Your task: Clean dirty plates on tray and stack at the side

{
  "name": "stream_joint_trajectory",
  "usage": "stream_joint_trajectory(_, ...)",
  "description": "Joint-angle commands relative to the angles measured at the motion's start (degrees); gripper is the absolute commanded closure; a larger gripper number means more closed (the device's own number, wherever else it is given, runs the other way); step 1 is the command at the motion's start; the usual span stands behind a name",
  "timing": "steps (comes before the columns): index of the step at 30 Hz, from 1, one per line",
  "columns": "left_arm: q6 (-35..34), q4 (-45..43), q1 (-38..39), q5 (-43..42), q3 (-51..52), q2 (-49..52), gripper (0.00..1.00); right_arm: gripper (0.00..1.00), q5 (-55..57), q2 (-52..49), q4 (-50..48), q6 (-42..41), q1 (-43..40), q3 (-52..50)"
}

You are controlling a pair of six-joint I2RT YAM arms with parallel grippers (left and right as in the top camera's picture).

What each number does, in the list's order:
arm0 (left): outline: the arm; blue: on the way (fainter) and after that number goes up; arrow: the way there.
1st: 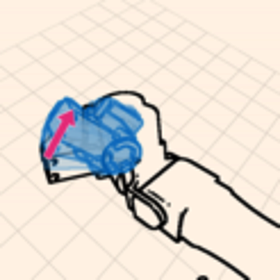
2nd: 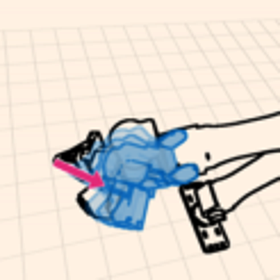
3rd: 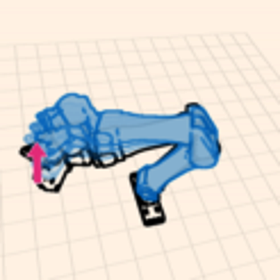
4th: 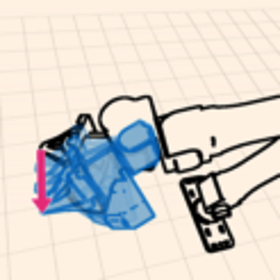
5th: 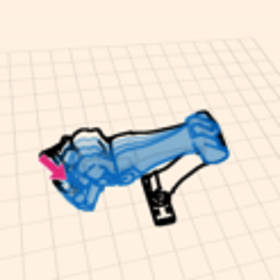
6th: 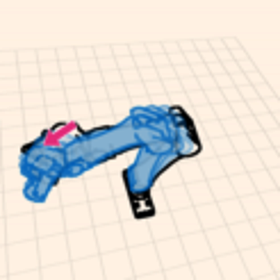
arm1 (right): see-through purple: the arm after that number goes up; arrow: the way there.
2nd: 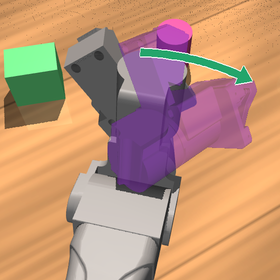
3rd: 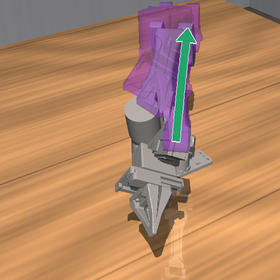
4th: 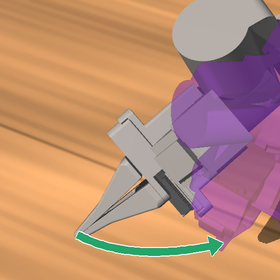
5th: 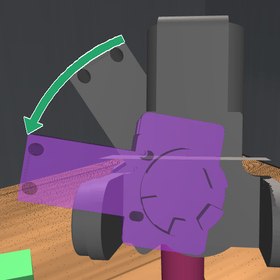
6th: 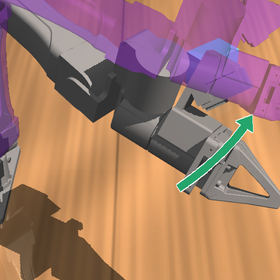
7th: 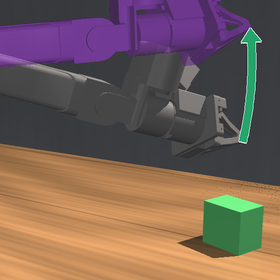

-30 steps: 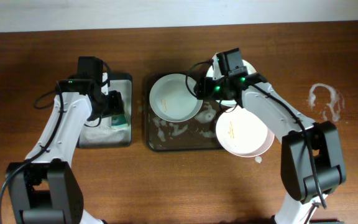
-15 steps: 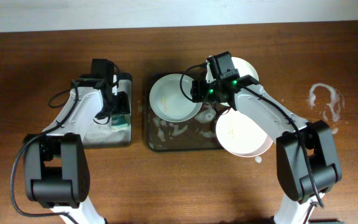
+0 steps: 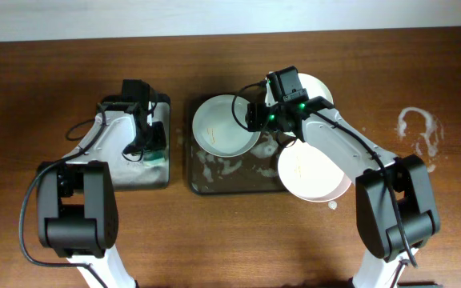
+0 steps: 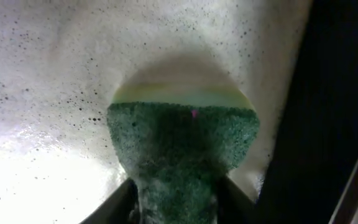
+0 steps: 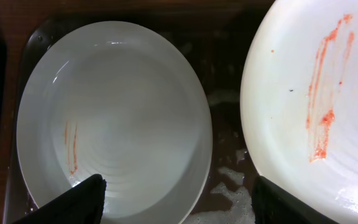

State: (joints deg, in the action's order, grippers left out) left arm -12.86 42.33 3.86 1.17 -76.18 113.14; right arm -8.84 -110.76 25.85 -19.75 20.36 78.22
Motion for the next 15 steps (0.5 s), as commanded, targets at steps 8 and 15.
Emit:
stream_joint_trajectory(8,0.07,-0.07,0.15,0.7,0.11,0.35,0.99,0.24,1.84,-0.52,0.52,-0.68,0.24,-0.26)
stream_joint_trajectory(15,1.01,5.16,0.11,0.17,-5.01,-3.48,0.99,0.24,1.81,-0.52,1.55,-0.7,0.13,-0.26)
